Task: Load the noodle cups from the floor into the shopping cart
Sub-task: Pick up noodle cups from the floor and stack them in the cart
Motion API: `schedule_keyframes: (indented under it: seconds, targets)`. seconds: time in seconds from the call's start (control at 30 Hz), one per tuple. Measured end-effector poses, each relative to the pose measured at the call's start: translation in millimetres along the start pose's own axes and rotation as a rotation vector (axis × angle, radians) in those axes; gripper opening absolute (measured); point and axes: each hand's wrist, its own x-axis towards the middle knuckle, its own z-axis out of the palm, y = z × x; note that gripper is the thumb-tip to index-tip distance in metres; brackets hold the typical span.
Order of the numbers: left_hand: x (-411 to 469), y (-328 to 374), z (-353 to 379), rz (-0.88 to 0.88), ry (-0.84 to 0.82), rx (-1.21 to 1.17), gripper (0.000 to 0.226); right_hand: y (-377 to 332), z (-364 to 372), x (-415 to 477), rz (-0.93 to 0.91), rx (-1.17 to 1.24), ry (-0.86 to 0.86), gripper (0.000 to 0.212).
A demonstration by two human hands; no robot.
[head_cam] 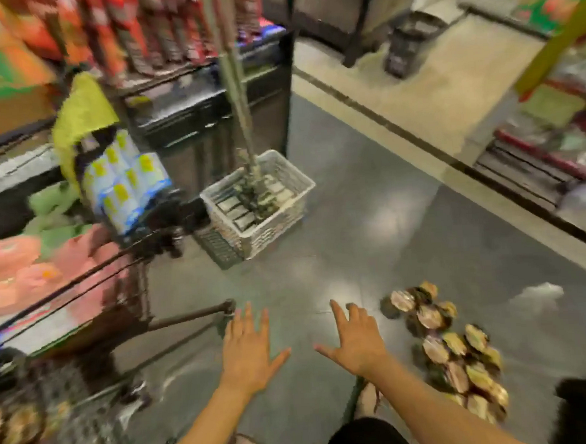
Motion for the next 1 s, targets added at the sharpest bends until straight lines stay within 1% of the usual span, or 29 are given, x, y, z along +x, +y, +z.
schedule_keyframes:
  seconds: [0.07,0.17,0.27,0.37,0.43,0.57,0.7,0.8,0.93,1.0]
  targets:
    - [32,42,4,0.067,-0.057,0.029,0.086,49,-2,1,0.082,0.058,-0.001,0.124]
    - [72,122,4,0.158,-0.082,0.083,0.085,127,-6,3,0.162,0.154,0.016,0.116]
    - [110,200,14,0.243,-0.121,0.120,0.085,208,-6,12,0.230,0.241,0.038,0.120]
    - [149,268,33,0.277,-0.139,0.156,0.086,288,-3,21,0.293,0.321,0.035,0.120]
    - [174,309,45,0.304,-0.181,0.163,0.086,338,3,24,0.335,0.347,0.034,0.119]
    - [221,372,72,0.358,-0.215,0.173,0.089,414,34,38,0.445,0.411,0.028,0.117]
    - [283,413,126,0.382,-0.211,0.142,0.093,465,95,81,0.572,0.517,0.005,0.114]
    - [340,437,187,0.419,-0.216,0.159,0.099,498,159,126,0.669,0.598,0.027,0.114]
    - [425,447,299,0.461,-0.281,0.248,0.095,542,265,195,0.758,0.703,0.029,0.107]
    - [467,448,358,0.502,-0.294,0.273,0.098,561,322,229,0.802,0.722,0.031,0.110]
